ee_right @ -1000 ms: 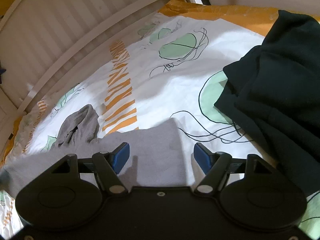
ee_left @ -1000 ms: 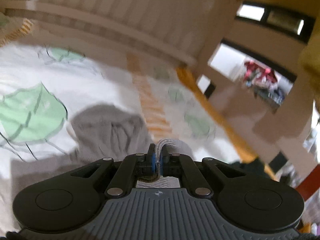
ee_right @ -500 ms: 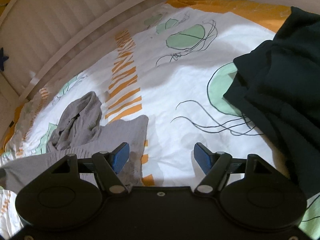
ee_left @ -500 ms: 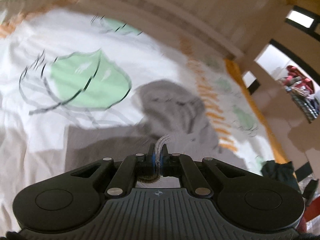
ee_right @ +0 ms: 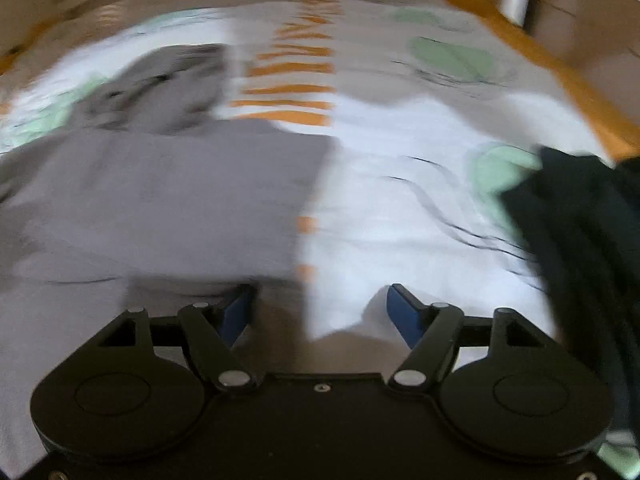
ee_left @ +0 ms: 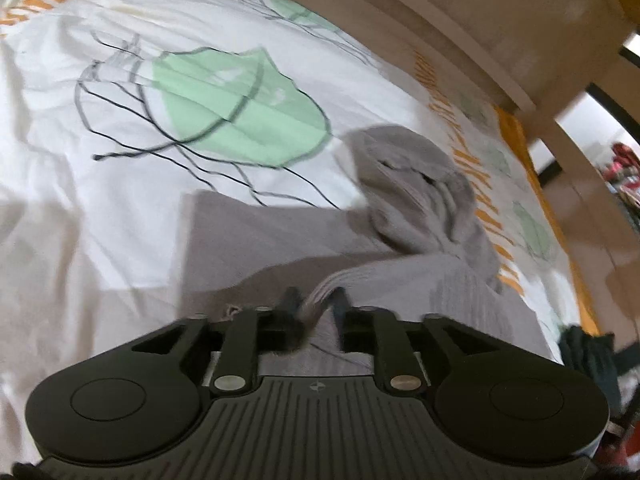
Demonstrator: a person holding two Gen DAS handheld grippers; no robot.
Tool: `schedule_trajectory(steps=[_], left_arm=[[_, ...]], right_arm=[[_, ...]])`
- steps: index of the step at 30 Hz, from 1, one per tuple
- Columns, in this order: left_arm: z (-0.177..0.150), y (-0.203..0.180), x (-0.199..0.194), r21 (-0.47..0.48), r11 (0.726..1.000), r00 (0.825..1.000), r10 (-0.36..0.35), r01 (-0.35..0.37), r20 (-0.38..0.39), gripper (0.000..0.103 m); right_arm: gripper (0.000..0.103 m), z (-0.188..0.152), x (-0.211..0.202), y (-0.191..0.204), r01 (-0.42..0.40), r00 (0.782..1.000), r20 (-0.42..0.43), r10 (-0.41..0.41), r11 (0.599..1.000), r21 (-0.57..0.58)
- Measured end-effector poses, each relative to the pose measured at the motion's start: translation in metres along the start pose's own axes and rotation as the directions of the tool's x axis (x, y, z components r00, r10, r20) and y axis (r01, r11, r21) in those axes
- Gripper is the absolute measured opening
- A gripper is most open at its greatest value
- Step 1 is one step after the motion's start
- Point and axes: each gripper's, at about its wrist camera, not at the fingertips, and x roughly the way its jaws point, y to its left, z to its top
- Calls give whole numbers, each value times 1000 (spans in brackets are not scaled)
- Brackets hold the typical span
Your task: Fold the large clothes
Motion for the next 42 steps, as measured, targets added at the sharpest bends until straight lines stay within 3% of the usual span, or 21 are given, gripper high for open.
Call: schedule_trajectory(steps=[2, 6, 10, 14, 17, 22, 26, 28, 31, 36, 42], left_arm=[[3, 7, 0, -20, 999, 999, 44, -43, 30, 28], [10, 19, -4, -28, 992, 989, 126, -125, 73, 35], [10, 18, -16, 18, 983, 977, 180, -183, 111, 44], [1, -5, -23, 161, 970, 978, 163, -184, 132, 47], [-4, -28, -18, 241, 960, 986, 120, -146, 119, 50], [-8, -45, 4, 245, 963, 992, 88, -109, 96, 55], [-22, -28, 27, 195, 973, 993, 119, -122, 27, 54], [-31, -23, 25, 228, 967, 993, 100, -111, 59, 54], [-44, -25, 22, 290, 949, 991, 101, -124, 92, 55], [-69, -23, 24, 317, 935, 972, 94, -161, 216, 57], [-72, -29, 28, 330, 923, 961, 116, -199, 252, 59]], right_arm=[[75, -2, 0, -12, -30, 1000, -3, 30, 998, 58], [77, -4, 0, 0, 7, 1000, -10, -7, 1000, -14], [78, -2, -11, -4, -11, 999, -34, 11, 1000, -14], [80, 1, -42, -7, -102, 994, 43, 100, 994, 41], [80, 14, -48, 3, -163, 981, 116, 155, 984, 68], [80, 38, -30, 41, -179, 970, 168, 176, 984, 2], [79, 36, 9, 58, -102, 987, 117, 107, 993, -54], [79, 24, 30, 58, -60, 996, 62, 65, 995, -75], [82, 10, 34, 40, -117, 988, 104, 117, 993, -2], [90, 0, 37, 41, -123, 981, 153, 122, 992, -6], [92, -7, 35, 44, -113, 973, 200, 111, 994, -5]])
